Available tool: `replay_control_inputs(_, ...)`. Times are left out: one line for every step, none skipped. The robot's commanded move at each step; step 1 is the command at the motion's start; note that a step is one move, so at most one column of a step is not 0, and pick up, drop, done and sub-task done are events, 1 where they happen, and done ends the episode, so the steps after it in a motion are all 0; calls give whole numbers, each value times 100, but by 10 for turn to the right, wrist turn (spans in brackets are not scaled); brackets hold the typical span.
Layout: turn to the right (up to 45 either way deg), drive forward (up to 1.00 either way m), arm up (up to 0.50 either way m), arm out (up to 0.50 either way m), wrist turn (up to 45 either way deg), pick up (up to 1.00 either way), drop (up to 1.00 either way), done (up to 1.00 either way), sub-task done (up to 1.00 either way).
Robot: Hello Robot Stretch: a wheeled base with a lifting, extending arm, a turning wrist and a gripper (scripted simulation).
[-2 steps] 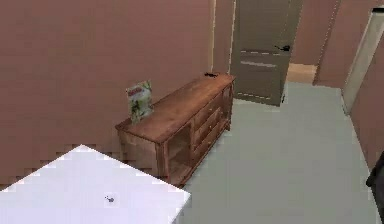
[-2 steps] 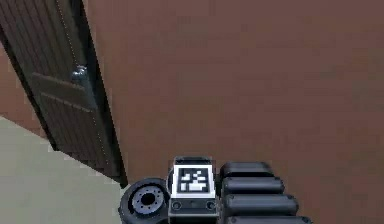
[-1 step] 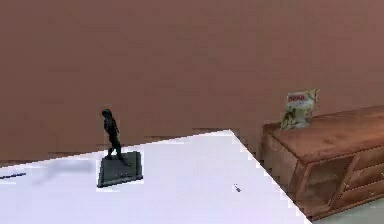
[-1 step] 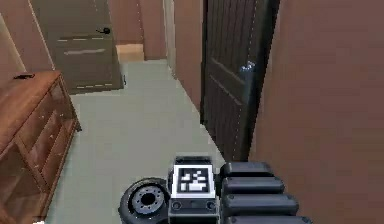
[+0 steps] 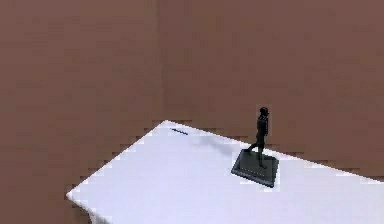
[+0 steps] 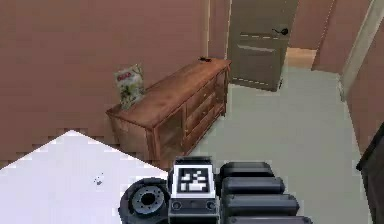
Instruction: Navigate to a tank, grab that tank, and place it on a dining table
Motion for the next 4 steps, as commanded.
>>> replay_control_inputs(-270,0,0,0,0,0,0,0,0)
replay_control_inputs(0,0,0,26,0,0,0,0,0)
replay_control_inputs(0,0,0,0,390,0,0,0,0)
replay_control_inputs(0,0,-4,0,0,0,0,0,0)
